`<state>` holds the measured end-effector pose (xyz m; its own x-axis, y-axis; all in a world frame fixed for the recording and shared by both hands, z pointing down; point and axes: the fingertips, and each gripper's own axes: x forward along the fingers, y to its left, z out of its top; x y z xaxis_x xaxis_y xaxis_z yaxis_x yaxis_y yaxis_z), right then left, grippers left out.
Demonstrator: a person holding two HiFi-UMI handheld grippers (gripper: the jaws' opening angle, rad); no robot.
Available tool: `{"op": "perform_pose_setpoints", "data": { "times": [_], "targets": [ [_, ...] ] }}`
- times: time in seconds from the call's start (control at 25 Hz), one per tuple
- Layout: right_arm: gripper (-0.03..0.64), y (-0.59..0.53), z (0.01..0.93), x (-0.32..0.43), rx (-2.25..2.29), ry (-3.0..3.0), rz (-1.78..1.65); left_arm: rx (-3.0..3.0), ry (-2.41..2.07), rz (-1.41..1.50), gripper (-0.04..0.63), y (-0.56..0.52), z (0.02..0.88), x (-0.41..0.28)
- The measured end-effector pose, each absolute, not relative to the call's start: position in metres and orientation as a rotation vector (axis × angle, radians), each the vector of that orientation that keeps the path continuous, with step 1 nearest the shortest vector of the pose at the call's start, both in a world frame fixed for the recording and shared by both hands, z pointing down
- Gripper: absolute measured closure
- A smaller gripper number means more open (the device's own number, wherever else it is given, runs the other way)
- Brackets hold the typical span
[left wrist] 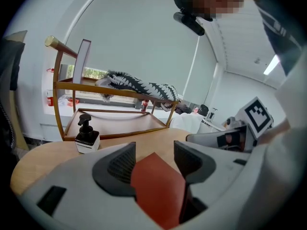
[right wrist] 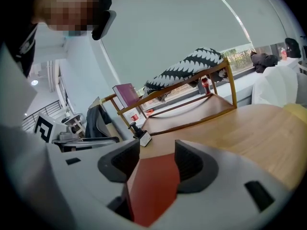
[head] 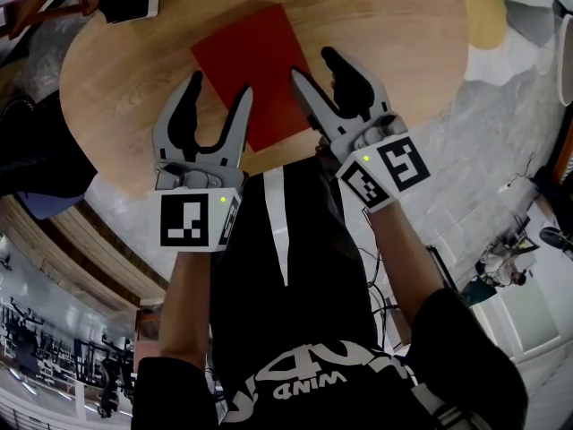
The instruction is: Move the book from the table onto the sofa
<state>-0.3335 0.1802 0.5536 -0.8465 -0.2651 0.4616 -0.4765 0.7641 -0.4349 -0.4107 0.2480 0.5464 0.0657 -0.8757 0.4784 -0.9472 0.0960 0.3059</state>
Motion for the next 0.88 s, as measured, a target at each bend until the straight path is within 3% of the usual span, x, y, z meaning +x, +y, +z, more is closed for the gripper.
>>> {"op": "perform_pose_setpoints", "data": {
  "times": [0.28,0.88],
  "targets": [
    [0.383,0.18,0.553,-0.341,0.511,-2.593,0.765,1.744,-1.829,0.146,0.316,0.246,0.55,-0.414],
    [0.383,0.197,0.624,-0.337,0.416,-2.443,0.812,1.594,-1.75,0.207,0.316,0.274,0.625,-0.41]
  ]
}}
